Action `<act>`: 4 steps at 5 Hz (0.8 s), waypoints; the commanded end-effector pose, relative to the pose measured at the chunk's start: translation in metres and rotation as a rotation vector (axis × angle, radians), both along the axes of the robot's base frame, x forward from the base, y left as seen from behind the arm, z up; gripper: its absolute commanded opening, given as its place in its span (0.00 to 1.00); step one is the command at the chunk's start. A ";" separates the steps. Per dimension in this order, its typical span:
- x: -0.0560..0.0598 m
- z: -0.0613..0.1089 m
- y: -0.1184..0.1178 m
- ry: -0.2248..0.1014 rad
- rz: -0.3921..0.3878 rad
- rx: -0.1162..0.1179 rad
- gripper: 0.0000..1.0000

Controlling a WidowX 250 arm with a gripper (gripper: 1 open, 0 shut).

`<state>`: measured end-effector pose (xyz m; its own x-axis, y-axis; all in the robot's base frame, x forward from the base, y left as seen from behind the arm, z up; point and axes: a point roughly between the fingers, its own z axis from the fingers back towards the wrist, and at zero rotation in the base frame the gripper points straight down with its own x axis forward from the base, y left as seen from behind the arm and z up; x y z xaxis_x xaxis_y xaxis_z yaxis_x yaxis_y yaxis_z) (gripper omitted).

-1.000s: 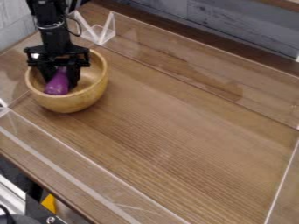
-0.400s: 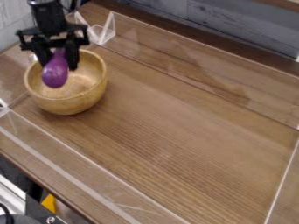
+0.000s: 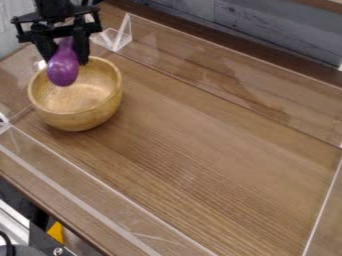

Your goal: Remove the purple eggplant from inside the brown bowl and put it on the table

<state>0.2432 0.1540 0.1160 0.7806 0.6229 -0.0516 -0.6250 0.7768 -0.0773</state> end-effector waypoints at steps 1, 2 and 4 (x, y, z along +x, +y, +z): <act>0.000 0.017 -0.014 -0.056 -0.034 0.031 0.00; 0.003 0.018 -0.035 -0.063 -0.103 0.029 0.00; 0.005 0.000 -0.103 -0.071 -0.269 0.038 0.00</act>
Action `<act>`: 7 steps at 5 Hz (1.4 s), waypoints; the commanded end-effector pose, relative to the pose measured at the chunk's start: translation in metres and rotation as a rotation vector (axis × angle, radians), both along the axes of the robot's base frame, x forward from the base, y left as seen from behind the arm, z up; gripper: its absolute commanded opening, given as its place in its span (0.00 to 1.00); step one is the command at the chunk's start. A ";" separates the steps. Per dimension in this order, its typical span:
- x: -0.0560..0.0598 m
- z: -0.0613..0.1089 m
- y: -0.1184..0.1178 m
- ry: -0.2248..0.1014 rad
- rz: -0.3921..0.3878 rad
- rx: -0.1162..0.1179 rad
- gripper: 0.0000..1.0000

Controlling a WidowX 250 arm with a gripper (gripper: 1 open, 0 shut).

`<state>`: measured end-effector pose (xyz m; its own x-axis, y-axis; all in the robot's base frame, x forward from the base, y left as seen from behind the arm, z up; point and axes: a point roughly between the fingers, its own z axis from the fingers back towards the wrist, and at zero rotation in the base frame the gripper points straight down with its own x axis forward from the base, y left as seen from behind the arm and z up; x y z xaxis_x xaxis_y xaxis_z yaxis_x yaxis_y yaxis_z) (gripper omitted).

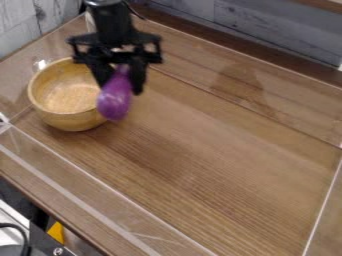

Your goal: Remove the purple eggplant from inside the brown bowl and put it on the table

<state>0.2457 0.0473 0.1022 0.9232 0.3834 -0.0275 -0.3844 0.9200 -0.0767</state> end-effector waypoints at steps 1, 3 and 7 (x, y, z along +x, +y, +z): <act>0.002 0.002 -0.031 -0.058 -0.084 0.033 0.00; 0.010 -0.005 -0.080 -0.076 -0.125 0.069 0.00; 0.001 -0.010 -0.067 -0.100 -0.341 0.169 0.00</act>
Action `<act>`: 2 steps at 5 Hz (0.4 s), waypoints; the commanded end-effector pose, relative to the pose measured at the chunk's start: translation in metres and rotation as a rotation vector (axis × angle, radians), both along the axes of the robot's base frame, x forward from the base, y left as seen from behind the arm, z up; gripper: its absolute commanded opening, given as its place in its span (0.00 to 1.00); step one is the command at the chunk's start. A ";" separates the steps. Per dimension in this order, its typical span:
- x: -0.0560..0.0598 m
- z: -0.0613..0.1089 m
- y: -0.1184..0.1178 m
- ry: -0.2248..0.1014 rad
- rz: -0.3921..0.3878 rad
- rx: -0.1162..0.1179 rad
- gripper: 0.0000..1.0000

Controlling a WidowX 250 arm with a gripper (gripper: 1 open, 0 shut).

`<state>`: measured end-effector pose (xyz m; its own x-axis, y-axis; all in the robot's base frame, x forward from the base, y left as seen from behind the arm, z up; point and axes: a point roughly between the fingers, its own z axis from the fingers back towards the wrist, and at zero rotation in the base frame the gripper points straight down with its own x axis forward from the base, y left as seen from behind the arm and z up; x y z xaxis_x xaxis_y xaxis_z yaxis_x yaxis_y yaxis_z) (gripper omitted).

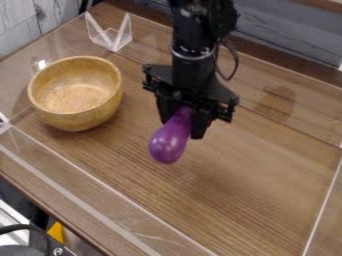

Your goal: Remove the purple eggplant from inside the brown bowl and put it on the table

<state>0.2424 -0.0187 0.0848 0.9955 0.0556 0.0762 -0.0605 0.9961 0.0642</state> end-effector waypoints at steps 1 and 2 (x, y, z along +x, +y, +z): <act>0.002 -0.009 0.003 -0.037 -0.104 0.021 0.00; 0.003 -0.026 0.008 -0.056 -0.181 0.040 0.00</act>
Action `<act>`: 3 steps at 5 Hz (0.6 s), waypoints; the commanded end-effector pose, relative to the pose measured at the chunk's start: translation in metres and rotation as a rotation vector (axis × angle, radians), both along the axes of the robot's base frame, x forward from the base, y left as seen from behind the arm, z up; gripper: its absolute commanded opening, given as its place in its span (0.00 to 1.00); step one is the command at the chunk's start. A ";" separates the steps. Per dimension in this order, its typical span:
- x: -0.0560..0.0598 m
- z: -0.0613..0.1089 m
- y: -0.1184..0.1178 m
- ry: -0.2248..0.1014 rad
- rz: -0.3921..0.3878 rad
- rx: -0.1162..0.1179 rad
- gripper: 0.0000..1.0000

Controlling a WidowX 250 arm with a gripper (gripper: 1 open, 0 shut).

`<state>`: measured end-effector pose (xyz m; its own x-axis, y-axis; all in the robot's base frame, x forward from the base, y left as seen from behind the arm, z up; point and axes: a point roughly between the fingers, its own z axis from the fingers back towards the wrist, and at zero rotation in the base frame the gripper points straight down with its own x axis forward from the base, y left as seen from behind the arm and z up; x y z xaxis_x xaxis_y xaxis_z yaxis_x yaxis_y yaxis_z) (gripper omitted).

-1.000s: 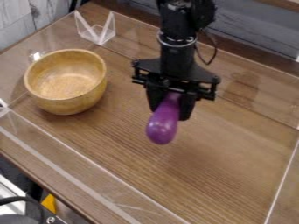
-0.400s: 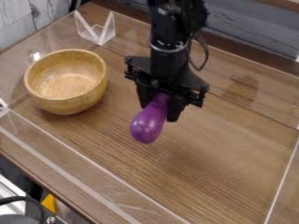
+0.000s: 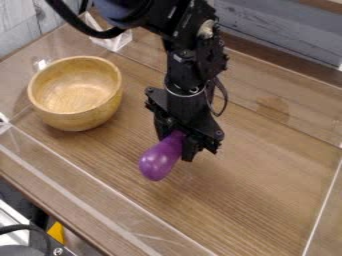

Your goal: Remove the purple eggplant from inside the brown bowl and put it on the table

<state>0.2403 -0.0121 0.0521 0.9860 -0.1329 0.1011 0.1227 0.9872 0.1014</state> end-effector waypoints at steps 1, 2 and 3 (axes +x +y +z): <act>0.001 0.005 0.003 -0.027 0.053 -0.016 0.00; -0.002 0.002 0.003 -0.027 0.099 -0.029 0.00; 0.000 0.001 -0.006 -0.027 0.098 -0.041 0.00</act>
<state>0.2339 -0.0159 0.0456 0.9947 -0.0274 0.0995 0.0210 0.9976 0.0653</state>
